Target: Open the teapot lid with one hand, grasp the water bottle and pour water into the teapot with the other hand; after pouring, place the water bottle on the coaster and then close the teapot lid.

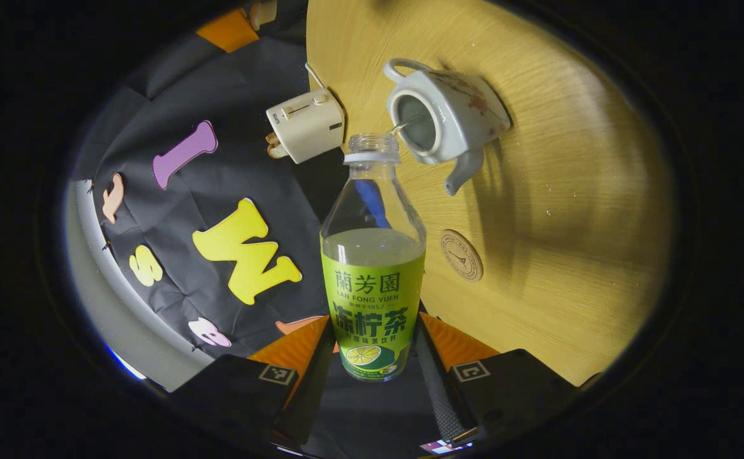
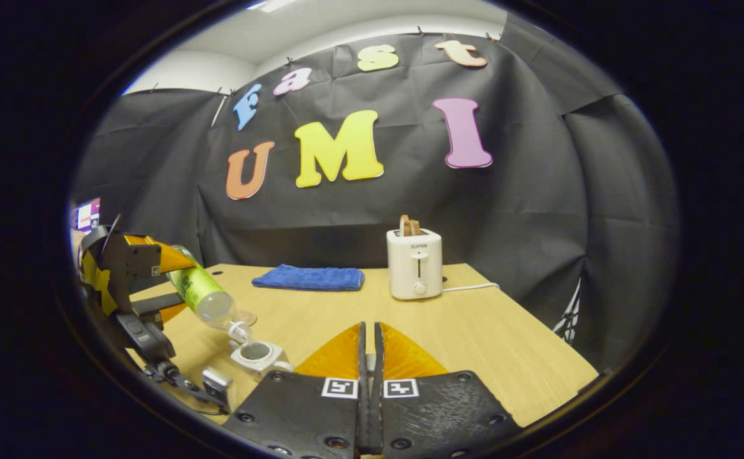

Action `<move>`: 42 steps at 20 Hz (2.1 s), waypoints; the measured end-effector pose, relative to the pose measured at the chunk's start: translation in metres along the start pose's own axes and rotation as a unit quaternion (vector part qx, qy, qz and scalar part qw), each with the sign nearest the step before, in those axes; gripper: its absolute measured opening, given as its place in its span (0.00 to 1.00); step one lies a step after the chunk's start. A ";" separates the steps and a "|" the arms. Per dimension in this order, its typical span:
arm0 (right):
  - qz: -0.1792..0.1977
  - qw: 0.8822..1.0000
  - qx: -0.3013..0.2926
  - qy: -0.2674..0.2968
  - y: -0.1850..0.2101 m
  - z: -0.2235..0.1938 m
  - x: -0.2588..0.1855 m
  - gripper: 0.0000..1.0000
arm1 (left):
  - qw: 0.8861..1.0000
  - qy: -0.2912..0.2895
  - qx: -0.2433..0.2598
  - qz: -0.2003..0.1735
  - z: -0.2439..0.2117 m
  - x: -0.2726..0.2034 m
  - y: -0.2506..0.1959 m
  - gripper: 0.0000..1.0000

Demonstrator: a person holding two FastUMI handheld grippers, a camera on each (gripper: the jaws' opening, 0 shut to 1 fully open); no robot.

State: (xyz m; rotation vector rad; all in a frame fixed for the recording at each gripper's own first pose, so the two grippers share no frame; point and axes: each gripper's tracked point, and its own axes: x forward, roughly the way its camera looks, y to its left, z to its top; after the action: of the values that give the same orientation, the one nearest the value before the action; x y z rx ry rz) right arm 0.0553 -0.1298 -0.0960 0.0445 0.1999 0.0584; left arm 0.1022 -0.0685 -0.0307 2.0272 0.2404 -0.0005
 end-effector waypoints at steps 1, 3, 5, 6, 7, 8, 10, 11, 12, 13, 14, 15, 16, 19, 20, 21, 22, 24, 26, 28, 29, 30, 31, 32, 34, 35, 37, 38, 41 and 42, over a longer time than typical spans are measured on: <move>0.001 1.000 0.000 0.000 0.001 0.000 -0.001 0.00 | 1.000 0.002 0.006 0.000 0.000 0.000 0.001 0.74; 0.002 1.000 0.000 0.000 0.001 0.000 -0.001 0.00 | 1.000 0.004 0.015 0.006 -0.002 -0.001 0.004 0.72; 0.001 1.000 0.000 0.000 0.000 0.000 -0.001 0.00 | 0.999 0.005 0.028 0.020 -0.002 -0.002 0.012 0.74; 0.001 1.000 0.001 -0.001 -0.001 0.000 -0.002 0.00 | 0.999 0.004 0.032 0.024 -0.003 -0.004 0.011 0.74; 0.001 1.000 0.001 -0.001 -0.001 0.001 -0.002 0.00 | 0.999 0.005 0.036 0.026 -0.003 -0.005 0.011 0.74; 0.001 1.000 0.001 -0.002 0.000 0.000 -0.002 0.00 | 0.999 0.006 0.039 0.028 -0.003 -0.006 0.012 0.74; 0.001 1.000 0.000 -0.002 -0.001 0.000 -0.004 0.00 | 0.998 0.007 0.051 0.034 -0.003 -0.007 0.016 0.74; 0.002 1.000 0.000 -0.002 -0.001 0.000 -0.004 0.00 | 0.998 0.009 0.056 0.037 -0.003 -0.007 0.018 0.74; 0.003 1.000 0.001 -0.002 0.000 0.001 -0.004 0.00 | 0.997 0.009 0.059 0.040 -0.004 -0.007 0.020 0.74; 0.002 1.000 0.001 -0.002 -0.001 0.001 -0.004 0.00 | 0.997 0.009 0.062 0.042 -0.004 -0.007 0.021 0.74; 0.003 1.000 0.002 -0.002 -0.001 0.000 -0.004 0.00 | 0.997 0.011 0.066 0.045 -0.005 -0.009 0.022 0.74; 0.003 1.000 0.002 -0.002 -0.001 0.000 -0.004 0.00 | 0.996 0.011 0.070 0.047 -0.005 -0.009 0.023 0.74; 0.003 1.000 0.002 -0.002 -0.001 0.000 -0.004 0.00 | 0.996 0.012 0.072 0.047 -0.006 -0.008 0.024 0.74; 0.003 1.000 0.001 -0.003 0.000 0.002 -0.004 0.00 | 0.996 0.013 0.075 0.046 -0.009 -0.006 0.022 0.74; 0.003 1.000 0.001 -0.003 0.000 0.001 -0.005 0.00 | 0.996 0.013 0.075 0.046 -0.009 -0.006 0.023 0.74; 0.003 1.000 0.001 -0.003 0.000 0.001 -0.004 0.00 | 0.996 0.014 0.076 0.047 -0.010 -0.006 0.023 0.74; 0.004 1.000 0.001 -0.002 0.001 0.001 -0.004 0.00 | 0.996 0.014 0.076 0.047 -0.010 -0.004 0.023 0.74; 0.004 1.000 0.000 -0.002 0.001 0.001 -0.005 0.00 | 0.996 0.014 0.076 0.047 -0.011 -0.003 0.024 0.74; 0.003 1.000 0.000 -0.003 0.000 0.002 -0.004 0.00 | 0.996 0.011 0.075 0.049 -0.009 -0.003 0.024 0.74; 0.003 1.000 0.000 -0.003 0.000 0.001 -0.004 0.00 | 0.996 0.009 0.074 0.049 -0.008 -0.003 0.025 0.74; 0.003 1.000 0.001 -0.002 0.001 0.002 -0.004 0.00 | 0.996 0.008 0.073 0.050 -0.008 -0.001 0.025 0.74; 0.003 1.000 0.002 -0.002 0.000 0.002 -0.004 0.00 | 0.996 0.004 0.069 0.051 -0.007 -0.001 0.025 0.74; 0.002 1.000 0.002 -0.002 -0.001 0.001 -0.005 0.00 | 0.997 0.002 0.062 0.051 -0.007 0.000 0.024 0.71; 0.002 1.000 0.003 -0.002 -0.001 0.001 -0.005 0.00 | 0.997 -0.001 0.051 0.051 -0.007 0.001 0.022 0.70; 0.000 1.000 0.004 -0.003 -0.003 0.002 -0.006 0.00 | 0.999 -0.004 0.017 0.043 -0.008 0.002 0.015 0.70; -0.001 1.000 0.005 -0.005 -0.004 0.004 -0.006 0.00 | 0.999 -0.012 -0.006 0.039 -0.006 0.002 0.012 0.74; -0.001 1.000 0.007 -0.008 -0.004 0.008 -0.007 0.00 | 0.997 -0.024 -0.060 0.029 -0.005 0.004 0.004 0.74; -0.002 1.000 0.008 -0.010 -0.004 0.010 -0.008 0.00 | 0.995 -0.027 -0.093 0.026 -0.006 0.003 0.002 0.74; -0.004 1.000 0.006 -0.014 -0.002 0.015 -0.009 0.00 | 0.979 -0.036 -0.199 -0.018 -0.006 -0.001 -0.020 0.74; -0.004 1.000 0.006 -0.015 -0.001 0.016 -0.010 0.00 | 0.971 -0.039 -0.233 -0.035 -0.006 -0.003 -0.027 0.74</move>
State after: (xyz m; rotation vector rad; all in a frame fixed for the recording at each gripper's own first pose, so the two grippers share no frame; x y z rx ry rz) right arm 0.0487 -0.1322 -0.0781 0.0557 0.1704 0.0495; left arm 0.0938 -0.0521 -0.0518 1.5465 0.2383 -0.0622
